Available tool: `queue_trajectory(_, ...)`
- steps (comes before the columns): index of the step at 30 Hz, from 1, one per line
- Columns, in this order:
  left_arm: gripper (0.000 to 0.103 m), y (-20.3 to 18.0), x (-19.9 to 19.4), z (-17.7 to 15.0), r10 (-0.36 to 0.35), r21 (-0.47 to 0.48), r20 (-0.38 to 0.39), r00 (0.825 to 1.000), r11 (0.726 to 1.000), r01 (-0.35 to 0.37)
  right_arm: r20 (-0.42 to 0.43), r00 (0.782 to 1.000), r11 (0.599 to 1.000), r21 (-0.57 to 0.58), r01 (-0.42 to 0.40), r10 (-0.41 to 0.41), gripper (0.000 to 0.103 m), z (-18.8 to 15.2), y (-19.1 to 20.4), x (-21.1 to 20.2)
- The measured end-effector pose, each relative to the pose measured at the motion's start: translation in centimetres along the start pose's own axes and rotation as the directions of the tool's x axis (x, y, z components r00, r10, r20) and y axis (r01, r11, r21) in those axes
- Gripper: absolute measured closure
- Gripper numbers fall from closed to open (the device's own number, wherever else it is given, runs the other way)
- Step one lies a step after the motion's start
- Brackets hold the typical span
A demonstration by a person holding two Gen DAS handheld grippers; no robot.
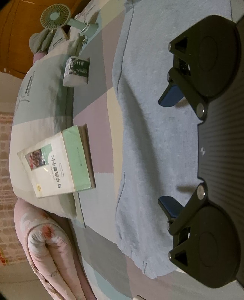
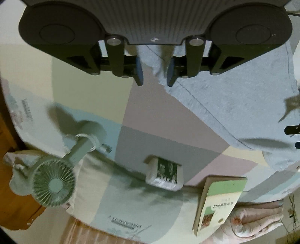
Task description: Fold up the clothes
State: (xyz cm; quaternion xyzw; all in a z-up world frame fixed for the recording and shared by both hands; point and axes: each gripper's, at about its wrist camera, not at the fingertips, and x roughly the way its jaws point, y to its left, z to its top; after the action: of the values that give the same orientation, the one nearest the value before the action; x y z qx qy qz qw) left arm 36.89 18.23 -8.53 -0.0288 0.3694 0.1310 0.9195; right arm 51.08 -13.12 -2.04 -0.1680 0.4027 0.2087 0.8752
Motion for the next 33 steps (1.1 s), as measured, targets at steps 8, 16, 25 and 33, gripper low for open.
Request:
queue_trajectory(8, 0.002, -0.5, -0.5, 0.1, -0.016, 0.017, 0.015, 1.000, 1.000, 0.016, -0.121, 0.983, 0.990, 0.012, 0.139, -0.137, 0.057, -4.5, -3.9, -1.2)
queue_trajectory(16, 0.002, -1.4, -0.2, 0.0, 0.013, 0.058, 0.003, 1.000, 0.998, -0.013, -0.104, 0.990, 0.995, 0.018, 0.094, -0.092, 0.057, -5.5, -3.4, -0.3)
queue_trajectory(25, 0.002, 2.2, 0.0, 0.2, 0.098, -0.050, -0.016, 0.995, 0.994, -0.098, 0.012, 0.999, 0.998, 0.037, -0.049, 0.048, 0.041, -2.3, 3.1, -2.6)
queue_trajectory(33, 0.002, 2.2, -0.1, 0.7, 0.074, -0.065, -0.009, 0.997, 0.995, -0.075, 0.044, 0.954, 0.947, 0.117, -0.299, 0.296, 0.035, -2.8, 12.4, -2.1)
